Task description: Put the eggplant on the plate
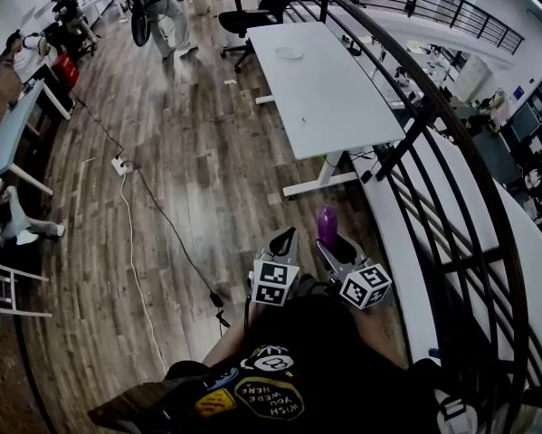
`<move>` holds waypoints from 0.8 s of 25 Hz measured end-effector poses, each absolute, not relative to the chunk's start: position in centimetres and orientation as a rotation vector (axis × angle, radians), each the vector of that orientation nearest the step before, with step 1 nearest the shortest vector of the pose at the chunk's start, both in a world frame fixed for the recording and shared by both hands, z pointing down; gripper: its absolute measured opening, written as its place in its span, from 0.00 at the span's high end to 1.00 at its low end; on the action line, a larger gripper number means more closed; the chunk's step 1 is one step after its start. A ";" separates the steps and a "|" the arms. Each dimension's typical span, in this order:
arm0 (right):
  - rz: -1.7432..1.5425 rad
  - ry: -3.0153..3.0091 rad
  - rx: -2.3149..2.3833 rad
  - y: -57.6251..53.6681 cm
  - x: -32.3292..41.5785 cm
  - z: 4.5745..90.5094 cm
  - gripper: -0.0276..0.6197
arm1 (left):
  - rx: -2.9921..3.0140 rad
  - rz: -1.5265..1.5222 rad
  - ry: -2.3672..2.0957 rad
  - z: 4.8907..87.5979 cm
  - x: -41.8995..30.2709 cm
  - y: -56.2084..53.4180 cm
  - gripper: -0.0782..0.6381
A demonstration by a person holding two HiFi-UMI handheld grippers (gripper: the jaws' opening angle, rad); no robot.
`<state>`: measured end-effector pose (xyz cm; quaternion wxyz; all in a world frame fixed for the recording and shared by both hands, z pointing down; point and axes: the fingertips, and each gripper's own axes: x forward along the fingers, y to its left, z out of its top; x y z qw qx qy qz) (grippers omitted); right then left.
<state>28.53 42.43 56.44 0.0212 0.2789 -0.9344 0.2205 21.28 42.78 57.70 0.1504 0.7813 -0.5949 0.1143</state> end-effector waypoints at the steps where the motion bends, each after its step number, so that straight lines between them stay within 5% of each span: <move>1: 0.690 -2.903 0.863 42.4 28.5 56.3 0.66 | 2.243 0.326 -1.708 57.7 21.2 42.7 0.88; 20: 0.792 -2.900 0.872 32.2 25.4 56.4 0.66 | 2.204 0.367 -1.649 59.7 18.6 34.4 0.88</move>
